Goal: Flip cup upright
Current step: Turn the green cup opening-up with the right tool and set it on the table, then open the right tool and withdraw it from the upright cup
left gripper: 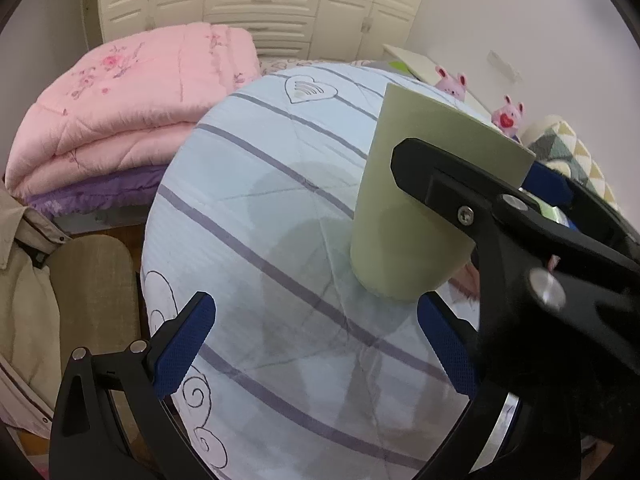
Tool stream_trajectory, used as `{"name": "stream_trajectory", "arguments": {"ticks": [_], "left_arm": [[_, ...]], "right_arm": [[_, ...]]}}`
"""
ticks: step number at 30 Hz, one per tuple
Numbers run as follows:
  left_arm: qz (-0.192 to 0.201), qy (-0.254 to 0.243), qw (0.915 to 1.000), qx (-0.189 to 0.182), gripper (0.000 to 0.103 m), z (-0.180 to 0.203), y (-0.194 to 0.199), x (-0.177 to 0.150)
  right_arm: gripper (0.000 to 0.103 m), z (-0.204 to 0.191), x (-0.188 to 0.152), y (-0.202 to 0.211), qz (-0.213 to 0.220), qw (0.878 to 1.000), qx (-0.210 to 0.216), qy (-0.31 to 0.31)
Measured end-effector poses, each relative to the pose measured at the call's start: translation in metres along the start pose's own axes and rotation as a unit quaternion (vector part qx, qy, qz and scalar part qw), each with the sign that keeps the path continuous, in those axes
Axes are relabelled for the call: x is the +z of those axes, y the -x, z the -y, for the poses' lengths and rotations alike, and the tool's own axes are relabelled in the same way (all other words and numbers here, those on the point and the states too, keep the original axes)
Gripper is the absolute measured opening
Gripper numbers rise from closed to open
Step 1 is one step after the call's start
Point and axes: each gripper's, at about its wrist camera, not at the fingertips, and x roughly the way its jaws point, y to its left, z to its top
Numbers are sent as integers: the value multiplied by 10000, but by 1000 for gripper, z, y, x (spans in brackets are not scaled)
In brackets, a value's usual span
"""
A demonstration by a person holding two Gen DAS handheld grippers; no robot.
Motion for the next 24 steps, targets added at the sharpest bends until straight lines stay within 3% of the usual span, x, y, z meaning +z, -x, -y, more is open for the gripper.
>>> {"name": "stream_trajectory", "arguments": {"ticks": [9,24], "left_arm": [[180,-292,9993,172,103,10,11,-9],[401,-335,9985,177,103,32,37,-20]], "right_arm": [[83,3,-13,10,-71,9994,256,-209],[83,22,-25,61,312,9978,523,-262]]}}
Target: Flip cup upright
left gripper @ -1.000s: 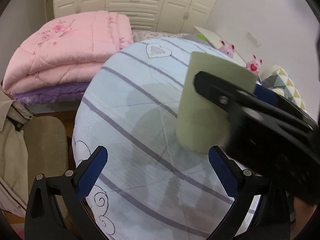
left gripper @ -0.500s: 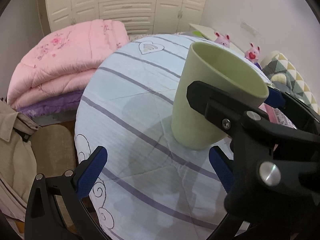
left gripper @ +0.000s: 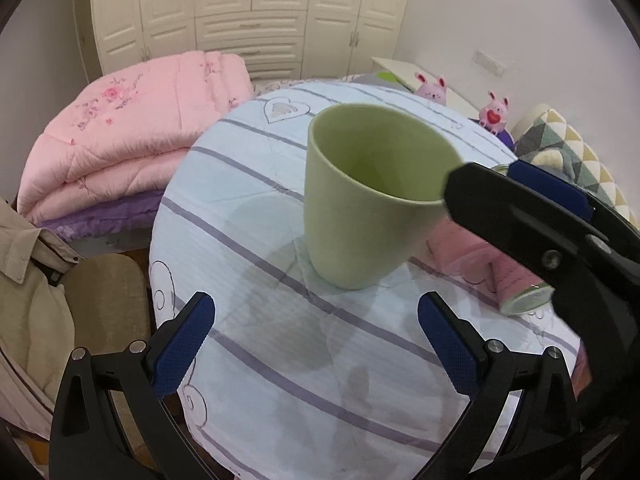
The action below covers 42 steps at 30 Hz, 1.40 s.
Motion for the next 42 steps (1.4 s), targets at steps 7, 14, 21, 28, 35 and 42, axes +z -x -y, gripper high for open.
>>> {"name": "stream_trajectory", "arguments": {"ticks": [7,14,21,28,35,42], "left_arm": [[271,-118,9994,172,103,26,22,-7],[655,-274,9961,526,103,56,45,-11],[932,-306,9925,734,103,79,60,-18],[1021,-264,9901,929,103,99,62,-22],[999,-125,9902,967,103,102,58,-23],[975,-150,9903,980,103,106,55,-22]], "right_arm": [[83,19,-11,40,215,9996,-179,-27],[83,49,-30,80,419,9981,-336,-286],[83,80,-49,101,549,9960,-421,-574],[83,101,-69,110,476,9956,-489,-646],[83,115,-87,116,582,9958,-433,-565],[83,128,-94,116,713,9936,-250,-838]]}}
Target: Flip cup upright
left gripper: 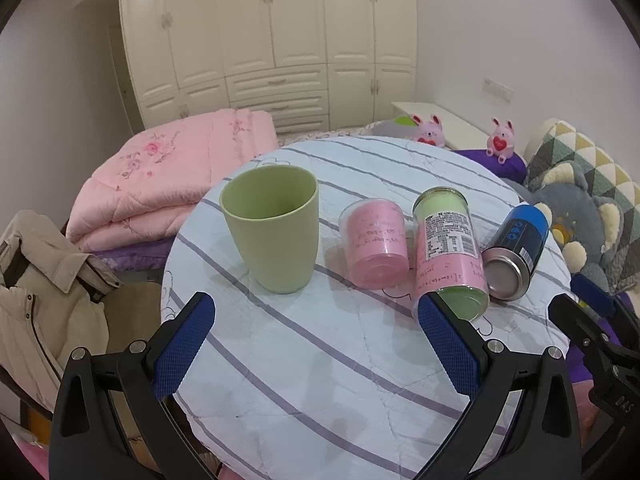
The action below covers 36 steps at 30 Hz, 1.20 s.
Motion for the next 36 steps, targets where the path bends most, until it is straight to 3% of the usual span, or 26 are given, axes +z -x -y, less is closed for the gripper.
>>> {"name": "stream_trajectory", "arguments": {"ticks": [8,36], "left_arm": [[-30,2,10000,-95,103,0,-3,0],[-60,118,9996,-260,103,-12,-7,-2]], "right_arm": [[83,10,-3,-3,83,9993,139,-344],[83,-3,-7,-17,-85,9997,94,-201]]}}
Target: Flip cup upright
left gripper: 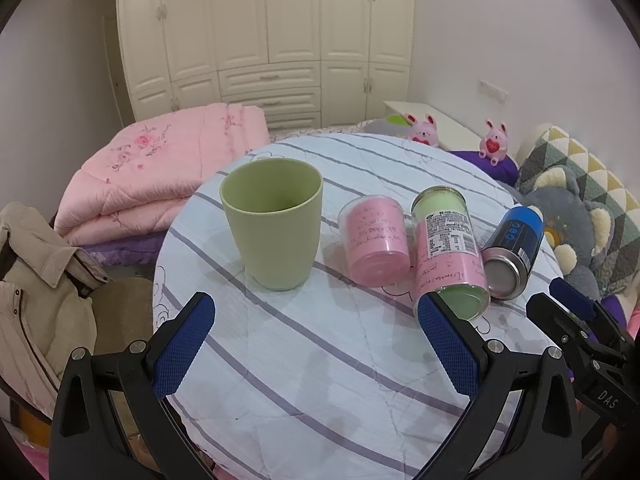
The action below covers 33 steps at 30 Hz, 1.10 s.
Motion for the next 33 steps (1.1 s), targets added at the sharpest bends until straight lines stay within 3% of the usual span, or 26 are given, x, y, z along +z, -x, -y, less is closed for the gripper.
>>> {"name": "stream_trajectory", "arguments": {"ticks": [33], "left_arm": [[-64,156,9997,176,103,-19,-8,2]], "right_arm": [[83,-1,-1,-5,-74,10000,-31,28]]}}
